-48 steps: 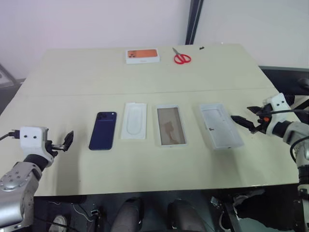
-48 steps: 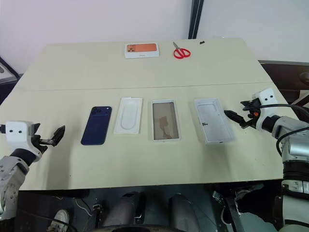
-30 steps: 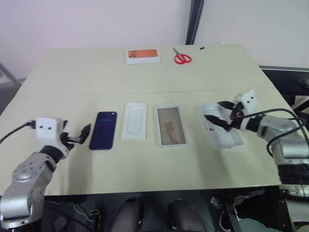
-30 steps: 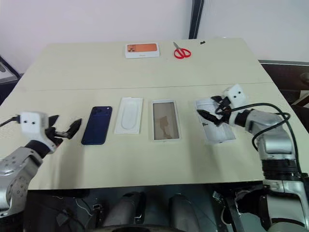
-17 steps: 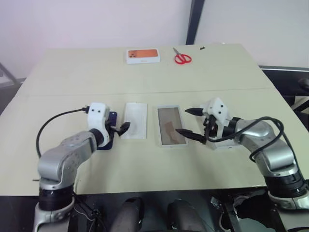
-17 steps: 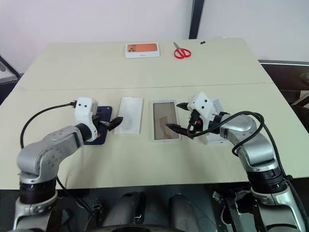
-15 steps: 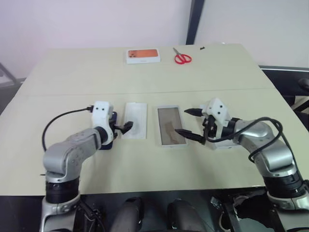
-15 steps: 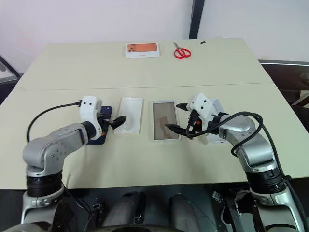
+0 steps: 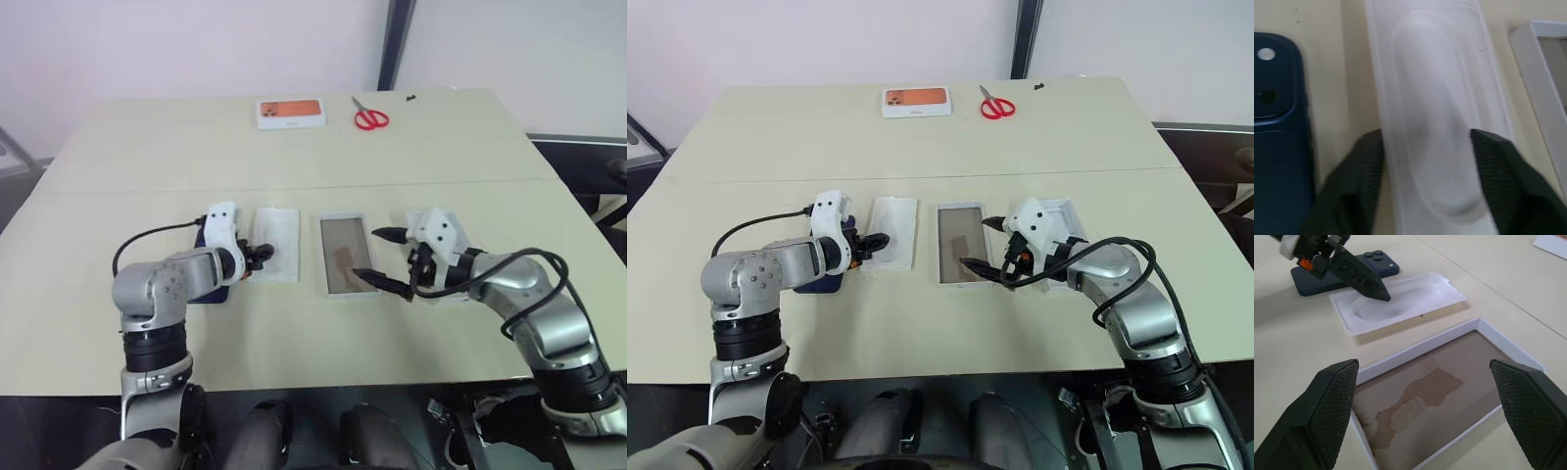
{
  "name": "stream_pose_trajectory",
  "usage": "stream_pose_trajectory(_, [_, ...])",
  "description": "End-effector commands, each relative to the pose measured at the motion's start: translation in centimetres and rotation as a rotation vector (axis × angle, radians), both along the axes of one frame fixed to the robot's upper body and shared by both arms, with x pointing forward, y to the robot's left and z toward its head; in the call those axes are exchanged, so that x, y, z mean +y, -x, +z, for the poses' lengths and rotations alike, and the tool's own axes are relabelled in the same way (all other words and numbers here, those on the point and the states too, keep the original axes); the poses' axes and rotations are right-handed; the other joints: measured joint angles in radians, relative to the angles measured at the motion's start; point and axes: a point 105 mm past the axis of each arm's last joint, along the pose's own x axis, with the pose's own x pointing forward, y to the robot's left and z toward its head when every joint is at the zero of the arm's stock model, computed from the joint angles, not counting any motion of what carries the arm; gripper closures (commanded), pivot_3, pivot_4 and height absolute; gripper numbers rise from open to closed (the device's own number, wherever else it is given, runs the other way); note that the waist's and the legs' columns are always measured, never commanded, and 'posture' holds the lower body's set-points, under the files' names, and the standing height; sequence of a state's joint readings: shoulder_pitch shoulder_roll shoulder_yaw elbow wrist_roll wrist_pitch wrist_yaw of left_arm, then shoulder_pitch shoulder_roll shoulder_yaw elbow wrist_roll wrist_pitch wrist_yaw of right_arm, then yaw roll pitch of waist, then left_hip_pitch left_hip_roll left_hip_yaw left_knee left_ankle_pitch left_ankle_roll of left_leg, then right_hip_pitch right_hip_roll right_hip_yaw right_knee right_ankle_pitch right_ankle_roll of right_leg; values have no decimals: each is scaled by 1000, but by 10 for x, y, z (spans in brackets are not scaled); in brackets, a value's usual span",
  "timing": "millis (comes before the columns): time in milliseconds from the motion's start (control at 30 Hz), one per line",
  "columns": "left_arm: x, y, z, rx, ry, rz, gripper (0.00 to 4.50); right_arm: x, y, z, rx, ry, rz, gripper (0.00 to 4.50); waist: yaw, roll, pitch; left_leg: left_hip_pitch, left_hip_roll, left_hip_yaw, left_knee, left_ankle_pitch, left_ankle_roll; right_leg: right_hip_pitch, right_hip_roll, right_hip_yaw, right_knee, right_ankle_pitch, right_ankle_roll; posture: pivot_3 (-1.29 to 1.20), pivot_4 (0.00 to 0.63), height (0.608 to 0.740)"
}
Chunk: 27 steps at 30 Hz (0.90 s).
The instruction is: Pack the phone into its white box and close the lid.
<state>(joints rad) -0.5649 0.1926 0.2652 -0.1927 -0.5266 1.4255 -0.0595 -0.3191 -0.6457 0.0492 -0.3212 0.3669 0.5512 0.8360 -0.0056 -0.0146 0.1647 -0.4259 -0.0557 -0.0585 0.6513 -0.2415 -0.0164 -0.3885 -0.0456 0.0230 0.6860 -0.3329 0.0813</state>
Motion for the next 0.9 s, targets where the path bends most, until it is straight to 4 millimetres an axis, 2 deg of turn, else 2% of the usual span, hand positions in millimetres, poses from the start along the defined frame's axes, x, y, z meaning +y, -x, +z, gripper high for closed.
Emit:
stream_pose_trajectory(33, [1, -4, 2, -4, -3, 7, 3685, 3, 5, 15, -75, -9, 14, 0, 0, 0, 0, 0, 0, 0, 0, 0, 0, 0, 0, 0, 0, 0, 0, 0, 150, 740])
stream_pose_trajectory(67, [2, -4, 2, -3, -3, 15, 4251, 4, 7, 15, -76, -2, 19, 0, 1, 0, 0, 0, 0, 0, 0, 0, 0, 0, 0, 0, 0, 0, 0, 0, 150, 740])
stream_pose_trajectory(100, [4, -5, 3, -6, -1, 22, 4426, 5, 8, 14, -76, 7, 25, 0, 2, 0, 0, 0, 0, 0, 0, 0, 0, 0, 0, 0, 0, 0, 0, 0, 150, 740])
stream_pose_trajectory(233, [9, -12, 15, -44, 89, 75, 4426, 10, 18, 4, -91, 119, 90, 0, 3, 0, 0, 0, 0, 0, 0, 0, 0, 0, 0, 0, 0, 0, 0, 0, 150, 740])
stream_pose_trajectory(400, [16, -14, 36, -116, 276, 122, 4426, 17, 32, -25, -86, 286, 226, 0, 7, 0, 0, 0, 0, 0, 0, 0, 0, 0, 0, 0, 0, 0, 0, 0, 150, 740])
stream_pose_trajectory(533, [19, -9, 39, -129, 293, 117, 4426, 18, 27, -45, -96, 385, 264, 0, 9, -1, 0, 0, 0, 0, 0, 1, -1, 0, 0, 0, 0, 0, 0, 0, 150, 740])
stream_pose_trajectory(600, [19, -7, 40, -133, 290, 106, 4500, 17, 20, -51, -100, 417, 261, 531, 12, -1, 0, 0, 0, 0, 1, 1, -1, 0, 0, 0, 0, 0, 0, 0, 150, 740])
stream_pose_trajectory(667, [18, -5, 41, -137, 291, 100, 4500, 16, 17, -55, -98, 431, 268, 1340, 16, -1, 0, 0, 0, 0, 2, 1, -2, 0, 0, 0, 0, 0, 0, 0, 150, 740])
stream_pose_trajectory(867, [23, -4, 51, -180, 341, 117, 4500, 29, 19, -53, -109, 417, 339, 4466, 16, -1, 0, 0, 0, 0, 1, 1, -2, 0, 0, 0, 0, 0, 0, 0, 150, 740])
stream_pose_trajectory(900, [24, -4, 54, -192, 355, 118, 4500, 34, 21, -52, -110, 409, 356, 4490, 16, -1, 0, 0, 0, 0, 1, 1, -2, 0, 0, 0, 0, 0, 0, 0, 150, 740])
